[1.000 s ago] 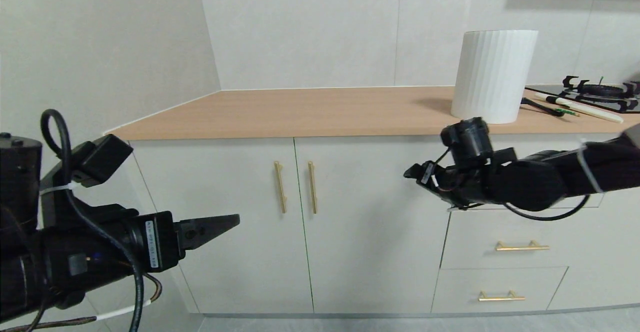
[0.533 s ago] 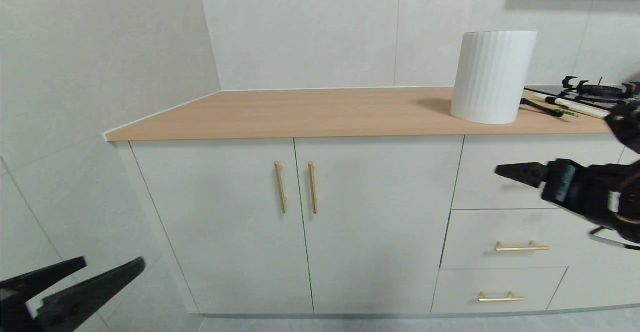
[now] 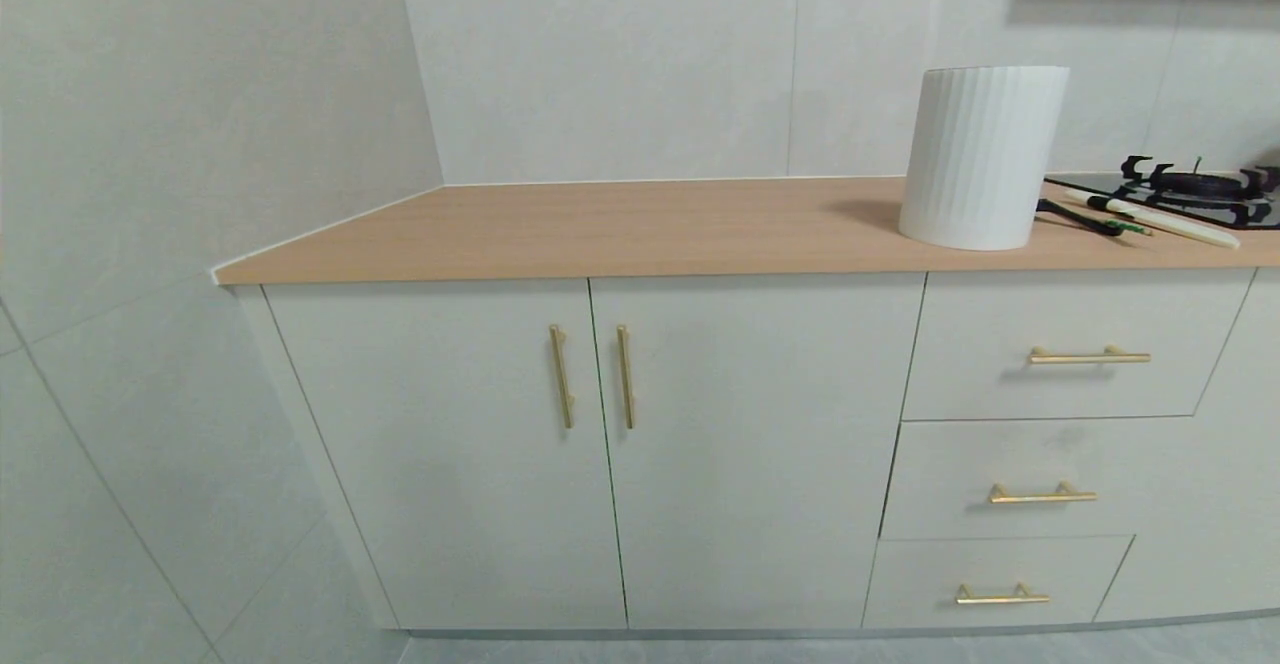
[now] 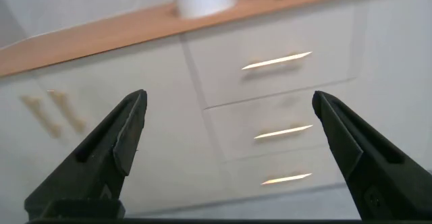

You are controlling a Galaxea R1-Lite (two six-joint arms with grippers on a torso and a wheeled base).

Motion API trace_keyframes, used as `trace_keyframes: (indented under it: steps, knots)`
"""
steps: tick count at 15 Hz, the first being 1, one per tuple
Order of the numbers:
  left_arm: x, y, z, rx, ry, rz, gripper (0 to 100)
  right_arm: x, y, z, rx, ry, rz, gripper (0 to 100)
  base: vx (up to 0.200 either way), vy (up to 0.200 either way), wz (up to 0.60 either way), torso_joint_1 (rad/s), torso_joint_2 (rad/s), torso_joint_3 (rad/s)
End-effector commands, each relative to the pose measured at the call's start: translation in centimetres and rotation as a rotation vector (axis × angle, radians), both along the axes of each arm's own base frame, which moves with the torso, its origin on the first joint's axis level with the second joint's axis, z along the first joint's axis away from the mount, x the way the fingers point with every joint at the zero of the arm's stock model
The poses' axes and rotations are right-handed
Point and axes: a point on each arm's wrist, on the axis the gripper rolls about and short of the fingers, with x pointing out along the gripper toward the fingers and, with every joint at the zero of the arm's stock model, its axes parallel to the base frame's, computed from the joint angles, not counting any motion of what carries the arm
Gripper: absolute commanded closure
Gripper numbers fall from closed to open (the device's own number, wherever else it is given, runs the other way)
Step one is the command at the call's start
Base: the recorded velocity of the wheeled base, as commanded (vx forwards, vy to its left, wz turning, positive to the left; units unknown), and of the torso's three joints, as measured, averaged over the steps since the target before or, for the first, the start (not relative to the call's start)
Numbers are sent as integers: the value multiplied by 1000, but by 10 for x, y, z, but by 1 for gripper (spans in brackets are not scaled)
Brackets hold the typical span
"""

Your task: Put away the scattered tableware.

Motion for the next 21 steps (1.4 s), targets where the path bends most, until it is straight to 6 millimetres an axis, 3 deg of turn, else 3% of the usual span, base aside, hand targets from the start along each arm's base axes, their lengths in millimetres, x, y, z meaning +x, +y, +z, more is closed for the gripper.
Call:
trace_keyframes:
  steps: [1,3,5,9,10,15,21]
  knots:
    - [-12,-2,-5,15,-69,101,0,-45,-5,-28,-39,-110,-128,0,0,0,0,0,0,0]
    - [-21,-6,-17,83,-103,147,0,-48,0,-31,-46,-118,-235,0,0,0,0,0,0,0]
    - [-11,-6,-37,124,-35,188,0,-49,5,-52,-85,-110,-217,0,0,0,0,0,0,0]
    - [14,-6,-84,160,51,170,0,-19,5,-107,-115,39,-188,0,0,0,0,0,0,0]
    - [16,-7,-83,157,-12,118,0,-11,6,-122,-149,37,-128,0,0,0,0,0,0,0]
    - [18,-11,-89,164,17,-51,0,-8,10,-132,-184,70,40,0,0,0,0,0,0,0]
    - [18,-11,-89,145,11,-55,0,-8,10,-132,-177,66,40,0,0,0,0,0,0,0]
